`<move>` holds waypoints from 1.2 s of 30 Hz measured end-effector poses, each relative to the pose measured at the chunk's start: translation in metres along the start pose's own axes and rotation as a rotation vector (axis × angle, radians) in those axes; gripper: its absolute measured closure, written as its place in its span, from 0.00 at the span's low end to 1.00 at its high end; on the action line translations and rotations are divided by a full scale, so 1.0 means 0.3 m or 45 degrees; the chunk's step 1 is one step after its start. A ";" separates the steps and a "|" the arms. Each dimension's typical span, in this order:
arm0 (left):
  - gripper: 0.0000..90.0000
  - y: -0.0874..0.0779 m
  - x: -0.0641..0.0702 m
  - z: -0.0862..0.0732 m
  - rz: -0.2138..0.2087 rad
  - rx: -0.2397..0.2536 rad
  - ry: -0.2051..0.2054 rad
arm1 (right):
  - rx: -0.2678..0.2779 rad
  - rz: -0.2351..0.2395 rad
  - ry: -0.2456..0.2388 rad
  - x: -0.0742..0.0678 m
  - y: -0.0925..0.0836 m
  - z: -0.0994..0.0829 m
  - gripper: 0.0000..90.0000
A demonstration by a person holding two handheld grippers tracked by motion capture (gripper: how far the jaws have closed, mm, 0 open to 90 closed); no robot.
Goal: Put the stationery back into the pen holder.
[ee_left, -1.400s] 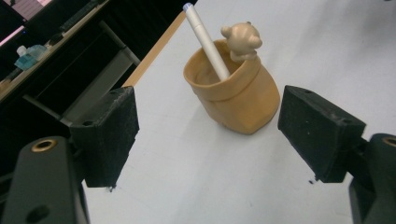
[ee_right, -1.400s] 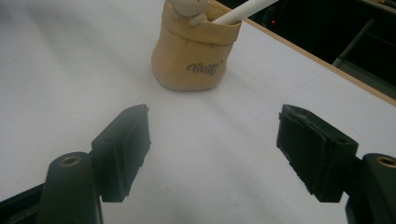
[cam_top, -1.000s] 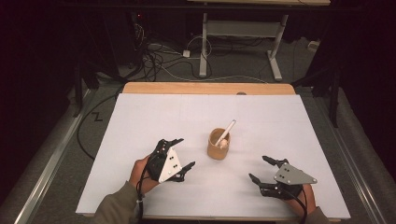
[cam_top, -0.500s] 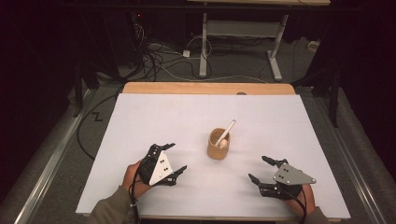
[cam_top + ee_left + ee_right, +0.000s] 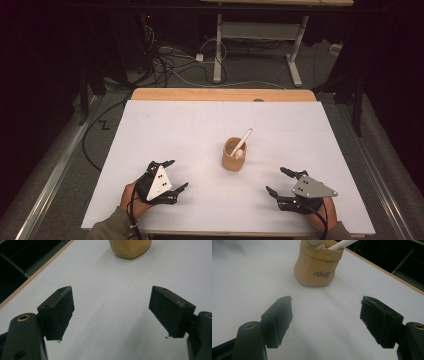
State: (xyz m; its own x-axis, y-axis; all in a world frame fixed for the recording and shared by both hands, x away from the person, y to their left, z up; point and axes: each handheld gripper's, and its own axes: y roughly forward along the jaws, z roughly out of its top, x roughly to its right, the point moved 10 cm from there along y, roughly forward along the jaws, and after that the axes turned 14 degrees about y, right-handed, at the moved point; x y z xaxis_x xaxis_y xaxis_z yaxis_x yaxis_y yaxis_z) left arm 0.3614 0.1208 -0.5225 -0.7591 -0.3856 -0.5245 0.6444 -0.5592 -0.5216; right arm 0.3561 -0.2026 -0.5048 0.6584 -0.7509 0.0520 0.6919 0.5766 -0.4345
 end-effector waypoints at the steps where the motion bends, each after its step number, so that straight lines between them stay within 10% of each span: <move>1: 0.22 -0.003 0.000 -0.009 -0.004 -0.001 -0.015 | 0.001 0.000 0.002 0.002 0.000 0.000 0.29; 17: 0.22 -0.044 0.011 -0.098 -0.016 -0.054 -0.130 | 0.002 -0.010 -0.003 0.009 -0.005 -0.004 0.29; 36: 0.22 -0.041 0.027 -0.086 -0.032 -0.042 -0.093 | 0.009 -0.026 -0.036 -0.001 -0.008 0.002 0.29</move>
State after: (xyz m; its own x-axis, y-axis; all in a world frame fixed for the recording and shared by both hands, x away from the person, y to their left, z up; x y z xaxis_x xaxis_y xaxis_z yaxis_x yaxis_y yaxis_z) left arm 0.3497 0.1434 -0.5378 -0.7788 -0.4254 -0.4610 0.6271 -0.5452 -0.5563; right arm 0.3543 -0.2035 -0.5033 0.6521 -0.7532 0.0859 0.7072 0.5636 -0.4269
